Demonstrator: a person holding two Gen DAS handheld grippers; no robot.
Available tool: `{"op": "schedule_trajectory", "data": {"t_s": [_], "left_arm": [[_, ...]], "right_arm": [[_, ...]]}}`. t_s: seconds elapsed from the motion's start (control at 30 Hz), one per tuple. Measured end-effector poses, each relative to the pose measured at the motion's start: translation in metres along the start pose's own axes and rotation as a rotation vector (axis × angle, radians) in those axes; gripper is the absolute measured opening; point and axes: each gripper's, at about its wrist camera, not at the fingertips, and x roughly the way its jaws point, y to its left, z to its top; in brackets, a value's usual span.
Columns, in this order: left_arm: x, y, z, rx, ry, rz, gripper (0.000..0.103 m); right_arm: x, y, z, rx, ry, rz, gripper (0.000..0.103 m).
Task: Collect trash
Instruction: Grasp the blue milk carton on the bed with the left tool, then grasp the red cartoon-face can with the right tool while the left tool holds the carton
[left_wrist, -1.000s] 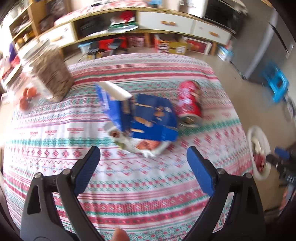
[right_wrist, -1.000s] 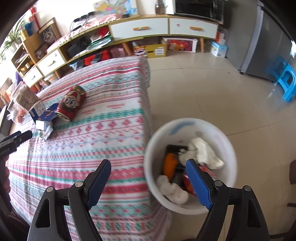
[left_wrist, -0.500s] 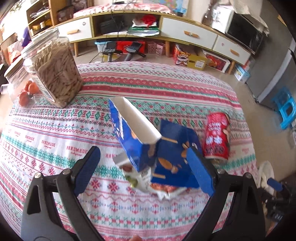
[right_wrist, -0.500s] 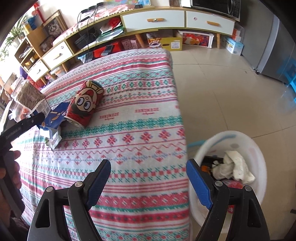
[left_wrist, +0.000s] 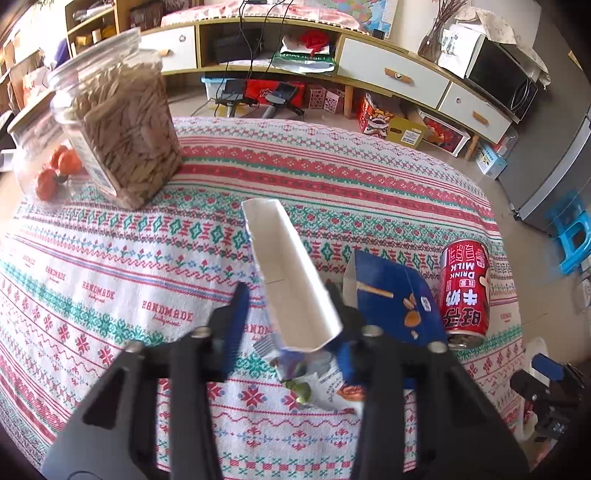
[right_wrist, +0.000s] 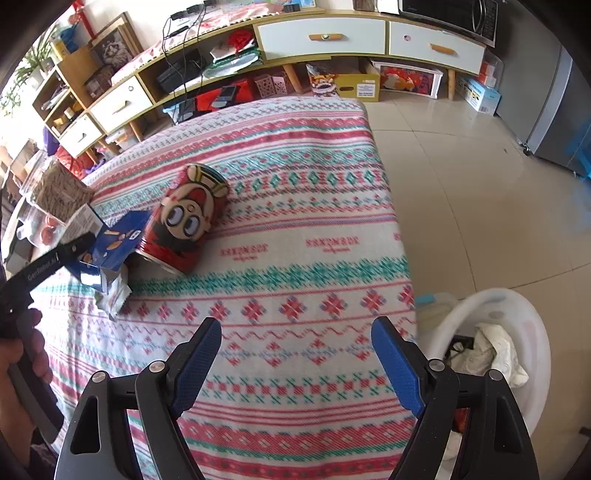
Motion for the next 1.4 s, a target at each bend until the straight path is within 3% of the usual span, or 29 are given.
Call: {"op": "schedule_trajectory", "data": {"t_s": [0.07, 0.43, 0.67, 0.97, 1.13, 1.2, 1.27, 1.4], "left_arm": [[-0.002, 0.005, -0.001, -0.005, 0.015, -0.014, 0.024], [-0.036, 0.038, -0.013, -0.065, 0.032, -0.107, 0.024], [-0.057, 0.056, -0.030, -0.061, 0.041, -0.144, 0.024], [-0.074, 0.059, -0.048, 0.003, 0.030, -0.140, 0.024], [-0.072, 0.055, -0.047, 0.019, 0.038, -0.149, 0.024], [-0.073, 0.051, -0.047, 0.020, 0.035, -0.155, 0.024], [-0.077, 0.047, -0.047, 0.024, 0.027, -0.166, 0.024], [-0.083, 0.040, -0.049, 0.039, 0.011, -0.178, 0.024]], "right_arm": [[0.001, 0.005, 0.002, -0.001, -0.006, 0.011, 0.085], [0.016, 0.042, 0.020, -0.030, -0.042, 0.119, 0.085], [0.036, 0.053, 0.031, 0.022, -0.039, 0.199, 0.085], [0.042, 0.055, 0.037, 0.081, -0.101, 0.226, 0.085], [0.056, 0.057, 0.039, 0.092, -0.088, 0.233, 0.084], [0.058, 0.060, 0.036, 0.083, -0.089, 0.236, 0.080], [0.056, 0.061, 0.034, 0.067, -0.079, 0.266, 0.056], [0.047, 0.062, 0.029, 0.058, -0.059, 0.287, 0.056]]}}
